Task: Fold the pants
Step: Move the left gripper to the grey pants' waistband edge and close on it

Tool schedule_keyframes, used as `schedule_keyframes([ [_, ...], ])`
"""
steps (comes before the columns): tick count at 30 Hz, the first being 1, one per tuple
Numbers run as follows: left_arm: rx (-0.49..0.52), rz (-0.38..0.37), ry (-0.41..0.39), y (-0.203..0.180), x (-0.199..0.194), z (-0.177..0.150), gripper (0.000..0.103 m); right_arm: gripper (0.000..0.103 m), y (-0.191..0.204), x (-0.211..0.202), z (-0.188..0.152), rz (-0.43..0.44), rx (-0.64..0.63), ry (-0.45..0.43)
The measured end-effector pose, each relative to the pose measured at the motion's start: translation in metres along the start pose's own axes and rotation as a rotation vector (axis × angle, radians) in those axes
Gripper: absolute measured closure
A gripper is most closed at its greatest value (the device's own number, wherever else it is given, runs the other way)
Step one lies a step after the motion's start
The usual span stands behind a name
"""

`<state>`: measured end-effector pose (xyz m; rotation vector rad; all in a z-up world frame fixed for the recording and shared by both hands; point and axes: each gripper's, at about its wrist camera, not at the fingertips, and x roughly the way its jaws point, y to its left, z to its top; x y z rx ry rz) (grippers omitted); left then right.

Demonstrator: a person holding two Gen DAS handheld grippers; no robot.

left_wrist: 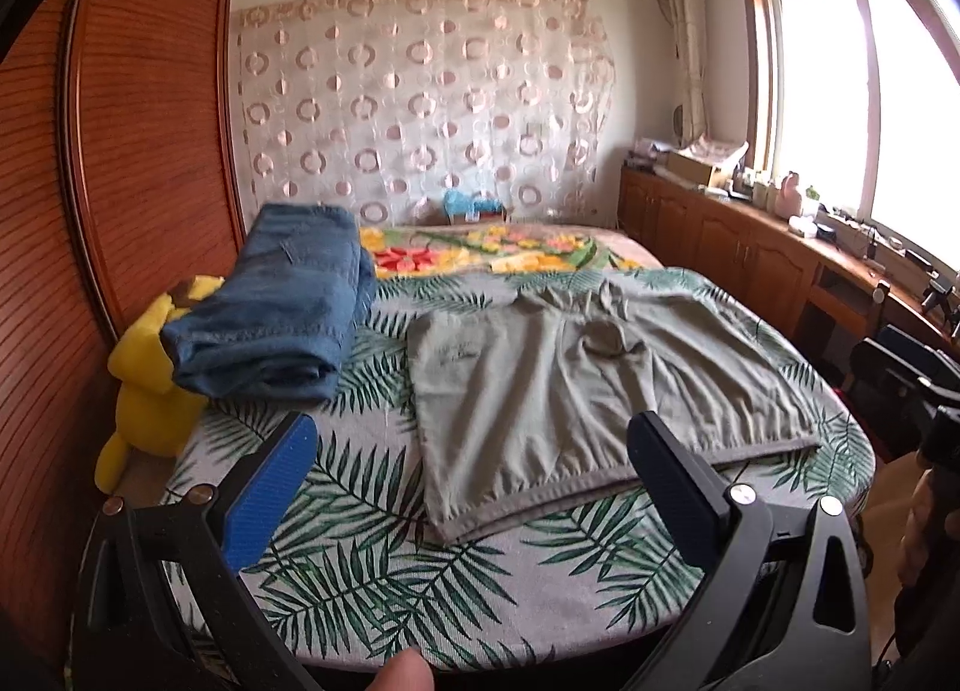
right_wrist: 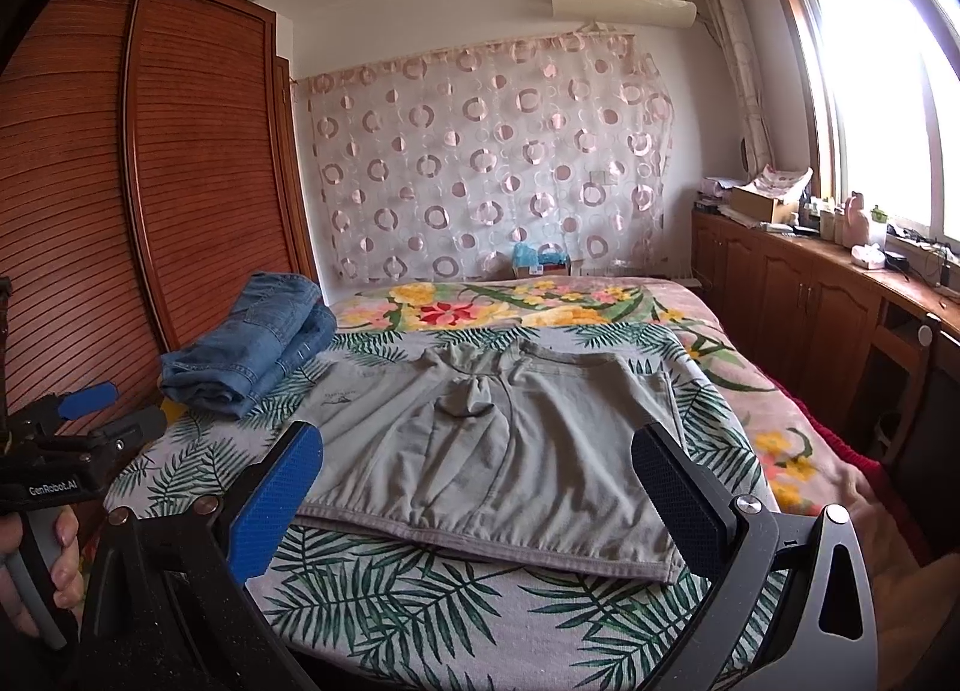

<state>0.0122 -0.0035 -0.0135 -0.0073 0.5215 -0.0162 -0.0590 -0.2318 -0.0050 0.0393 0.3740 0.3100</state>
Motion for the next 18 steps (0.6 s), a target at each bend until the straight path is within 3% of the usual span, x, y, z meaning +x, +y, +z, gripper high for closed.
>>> schedule_keyframes([
  [18,0.007,-0.056,0.148,0.023,0.058,-0.026,0.001,0.000,-0.026,0.037,-0.009,-0.064,-0.041,0.147],
])
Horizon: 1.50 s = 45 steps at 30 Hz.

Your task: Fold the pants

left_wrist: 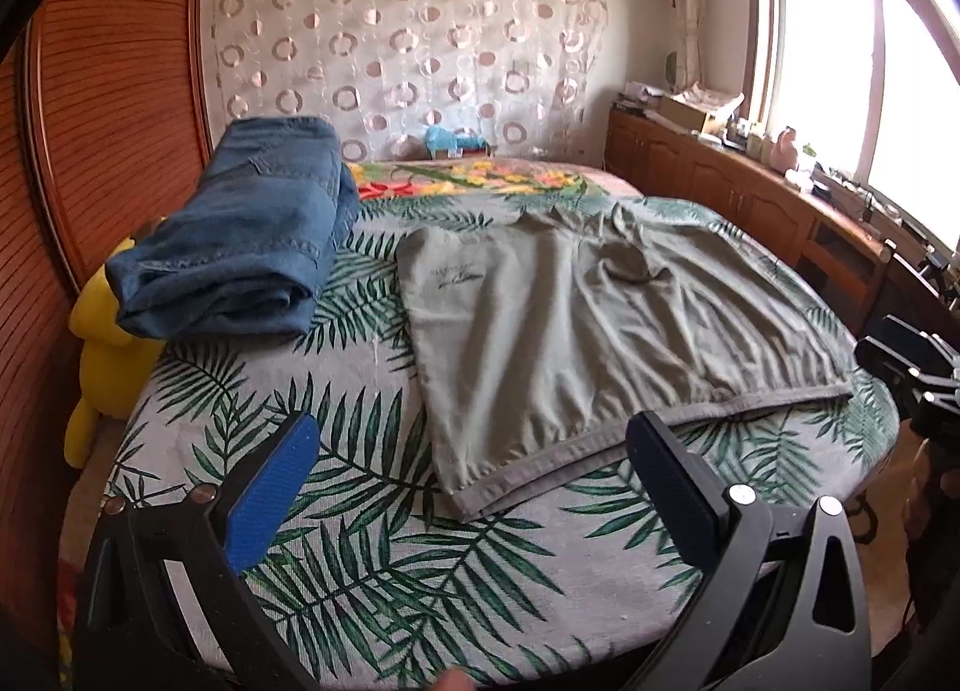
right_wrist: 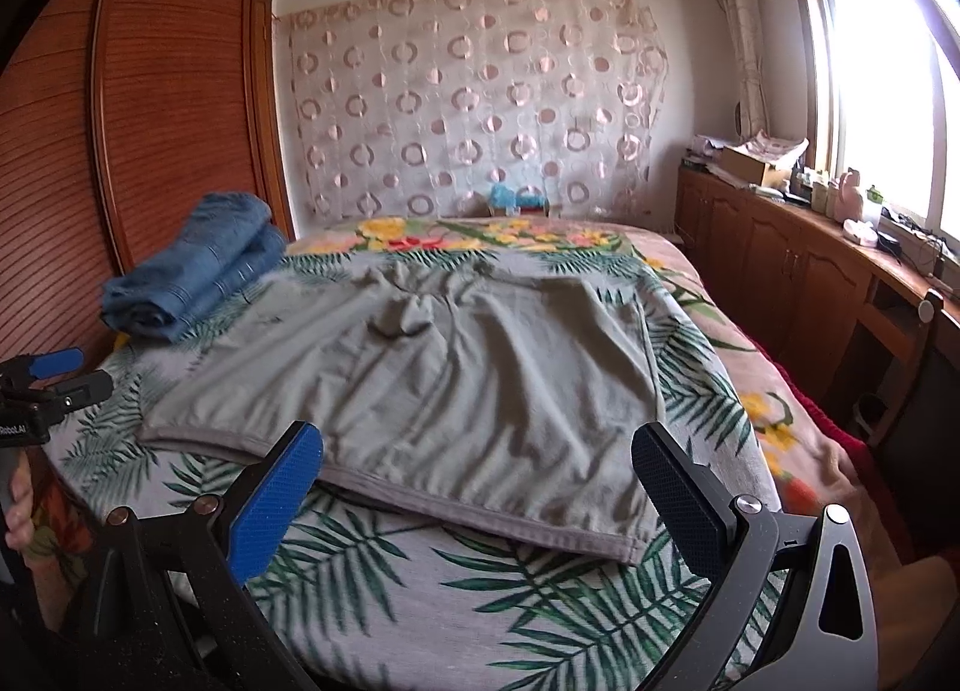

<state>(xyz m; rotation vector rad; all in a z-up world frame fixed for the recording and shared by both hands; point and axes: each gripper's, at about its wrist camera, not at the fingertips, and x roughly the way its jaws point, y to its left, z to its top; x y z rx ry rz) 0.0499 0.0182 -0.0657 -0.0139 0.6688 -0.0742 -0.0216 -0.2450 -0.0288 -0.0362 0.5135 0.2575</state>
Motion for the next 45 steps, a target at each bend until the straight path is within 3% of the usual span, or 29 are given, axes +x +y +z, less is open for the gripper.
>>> schedule_keyframes([
  [8,0.002,-0.029,0.066,0.007,0.021,-0.008,0.022,0.005,-0.020,0.000,0.005,-0.025,-0.002,0.081],
  [14,0.000,-0.046,0.096,0.009,0.027,-0.013,0.037,0.027,-0.031,-0.013,0.011,-0.028,0.044,0.138],
  [19,0.006,-0.046,0.124,0.009,0.034,-0.017,0.044,0.048,-0.032,-0.025,0.008,-0.014,0.072,0.174],
  [24,-0.005,-0.044,0.161,0.012,0.041,-0.022,0.045,0.050,-0.033,-0.027,0.008,0.000,0.087,0.198],
  [30,0.021,-0.037,0.152,0.010,0.041,-0.025,0.047,0.051,-0.029,-0.036,0.008,-0.002,0.083,0.212],
  [35,0.035,-0.061,0.151,0.007,0.039,-0.025,0.063,0.069,-0.029,-0.043,0.005,0.000,0.071,0.220],
  [37,0.042,-0.065,0.151,0.004,0.040,-0.024,0.068,0.081,-0.032,-0.041,0.008,0.018,0.073,0.220],
  [40,0.042,-0.080,0.150,0.001,0.040,-0.024,0.076,0.089,-0.032,-0.037,0.008,0.030,0.069,0.214],
  [43,0.030,-0.108,0.146,0.002,0.038,-0.024,0.088,0.091,-0.035,-0.032,0.008,0.034,0.072,0.203],
  [45,0.023,-0.111,0.134,0.001,0.035,-0.025,0.090,0.092,-0.037,-0.028,0.010,0.037,0.074,0.199],
])
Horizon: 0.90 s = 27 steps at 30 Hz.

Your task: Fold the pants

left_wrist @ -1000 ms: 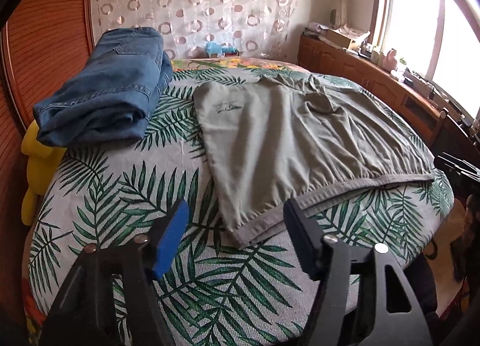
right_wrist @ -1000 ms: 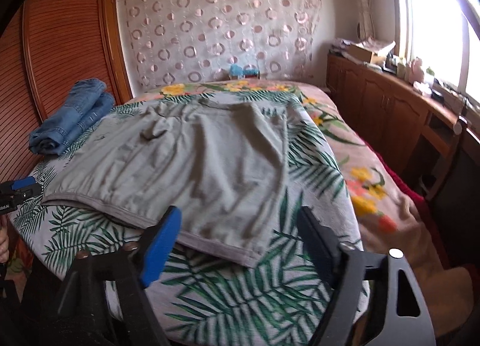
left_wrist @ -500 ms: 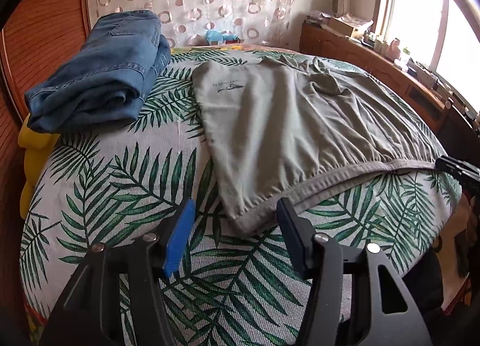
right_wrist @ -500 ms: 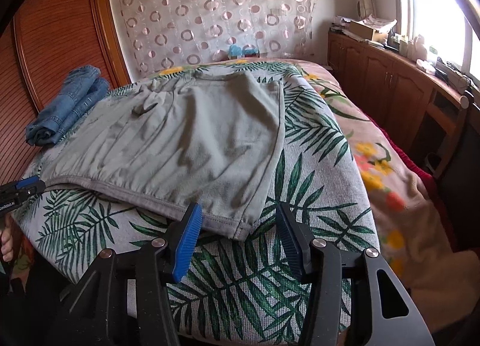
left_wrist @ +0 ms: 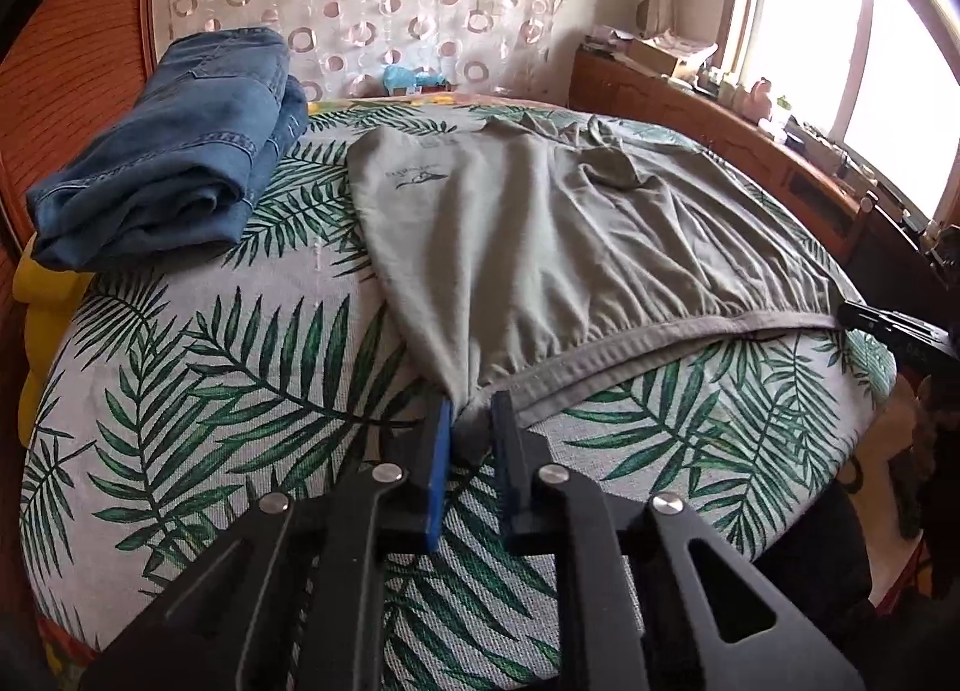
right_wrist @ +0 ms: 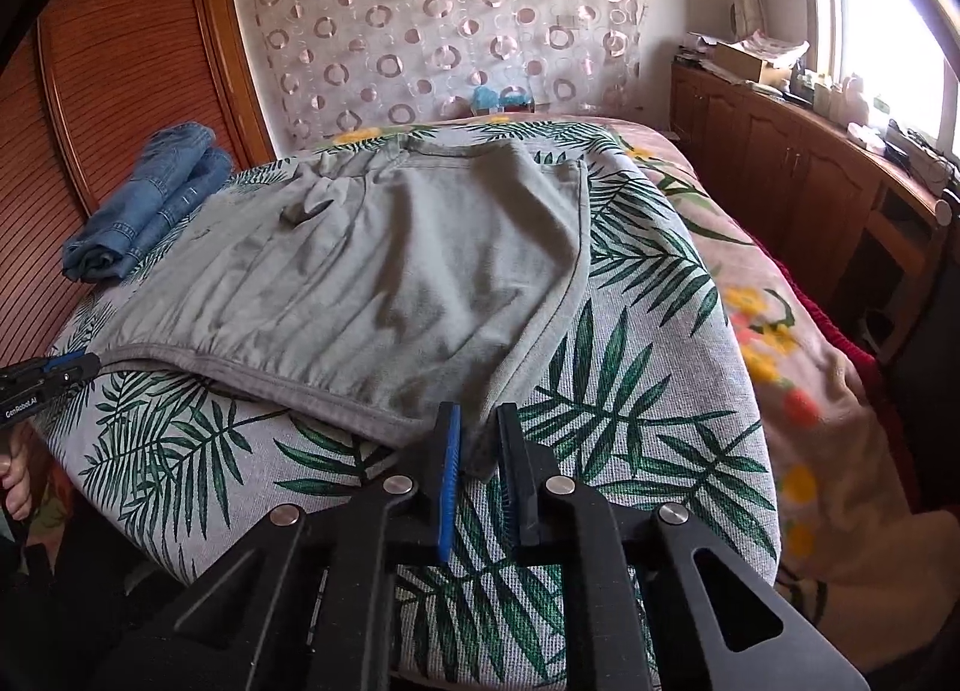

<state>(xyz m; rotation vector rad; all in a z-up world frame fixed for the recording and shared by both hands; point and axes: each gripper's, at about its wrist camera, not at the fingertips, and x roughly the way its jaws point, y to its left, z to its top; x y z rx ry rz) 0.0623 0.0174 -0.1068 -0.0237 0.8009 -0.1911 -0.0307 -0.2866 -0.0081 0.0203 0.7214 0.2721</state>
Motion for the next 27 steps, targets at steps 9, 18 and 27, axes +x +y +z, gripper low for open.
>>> schedule_keyframes([
  [9,-0.015,-0.026,-0.094,0.000,-0.034,0.008,0.094,0.093,-0.002,0.000,0.018,0.018,-0.007,-0.046],
  [18,-0.016,-0.047,-0.129,0.002,-0.057,0.008,0.094,0.094,-0.001,-0.020,0.009,0.034,-0.028,-0.074],
  [27,-0.010,-0.063,-0.138,0.001,-0.080,0.000,0.094,0.094,-0.007,-0.040,-0.004,0.058,-0.046,-0.072],
])
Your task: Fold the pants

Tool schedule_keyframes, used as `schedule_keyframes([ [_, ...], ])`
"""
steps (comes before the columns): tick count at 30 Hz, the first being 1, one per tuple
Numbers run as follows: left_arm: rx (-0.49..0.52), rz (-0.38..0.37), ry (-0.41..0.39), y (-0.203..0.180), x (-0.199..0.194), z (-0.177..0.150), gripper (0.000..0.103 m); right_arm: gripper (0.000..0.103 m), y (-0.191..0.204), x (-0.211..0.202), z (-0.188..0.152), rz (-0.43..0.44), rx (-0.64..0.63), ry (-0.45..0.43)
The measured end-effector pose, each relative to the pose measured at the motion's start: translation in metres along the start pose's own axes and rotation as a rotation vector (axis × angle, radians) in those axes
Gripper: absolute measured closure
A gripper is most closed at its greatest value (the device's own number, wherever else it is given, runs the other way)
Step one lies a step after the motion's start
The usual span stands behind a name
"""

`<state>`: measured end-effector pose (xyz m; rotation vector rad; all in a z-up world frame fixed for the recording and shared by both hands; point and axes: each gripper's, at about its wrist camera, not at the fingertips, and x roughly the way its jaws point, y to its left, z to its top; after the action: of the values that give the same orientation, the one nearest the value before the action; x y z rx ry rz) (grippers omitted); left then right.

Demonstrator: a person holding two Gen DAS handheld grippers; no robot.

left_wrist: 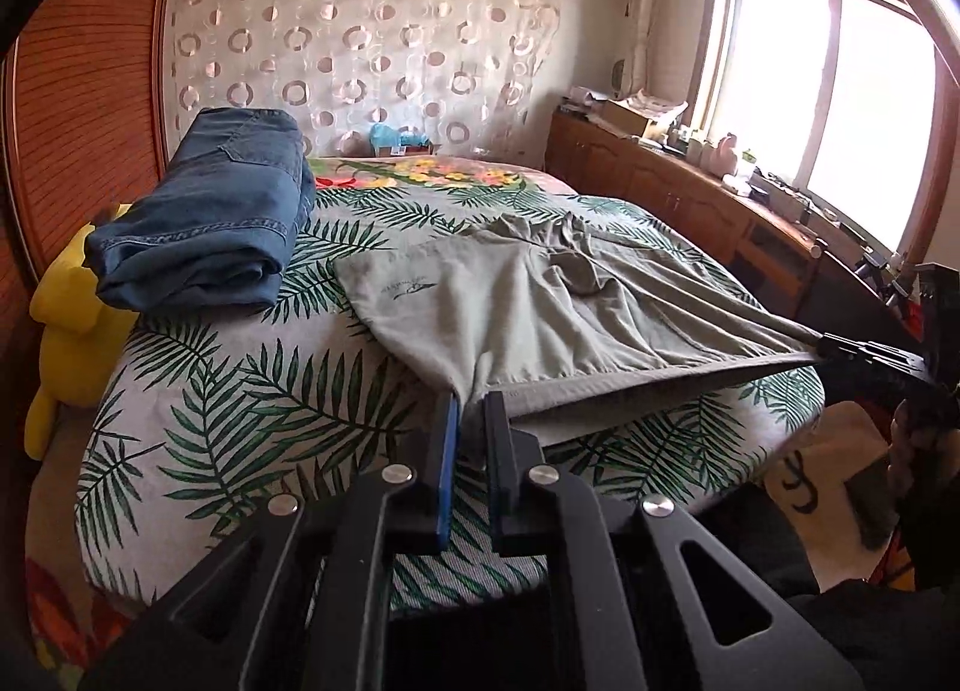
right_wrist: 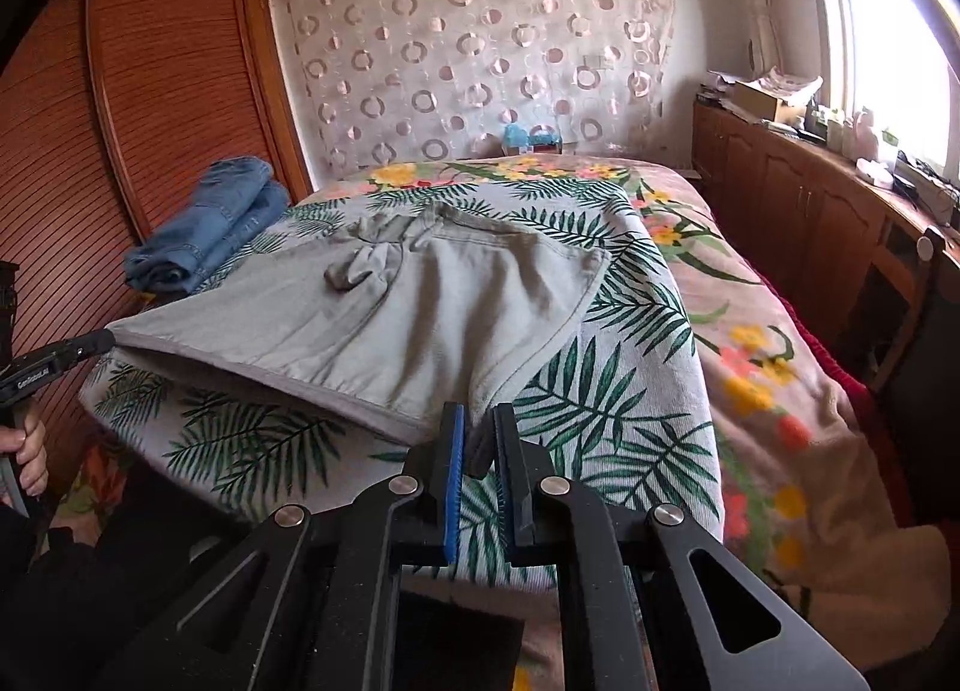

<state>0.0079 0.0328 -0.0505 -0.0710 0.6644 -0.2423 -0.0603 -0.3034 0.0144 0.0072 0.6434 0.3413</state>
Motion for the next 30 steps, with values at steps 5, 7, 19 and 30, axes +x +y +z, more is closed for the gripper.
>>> schedule_keyframes([
  [5,0.005,0.008,0.015,0.000,0.004,-0.001,0.094,0.094,-0.003,0.009,0.002,0.008,-0.002,0.013],
  [7,0.005,0.007,0.019,-0.001,0.005,0.000,0.094,0.094,-0.004,0.011,0.004,0.007,0.005,0.004],
  [19,0.048,-0.010,0.000,-0.016,0.004,0.014,0.094,0.064,-0.001,0.026,0.000,-0.024,0.022,-0.003],
  [30,0.101,-0.063,-0.018,-0.043,0.014,0.034,0.094,0.064,-0.002,0.067,0.000,-0.022,0.026,0.044],
])
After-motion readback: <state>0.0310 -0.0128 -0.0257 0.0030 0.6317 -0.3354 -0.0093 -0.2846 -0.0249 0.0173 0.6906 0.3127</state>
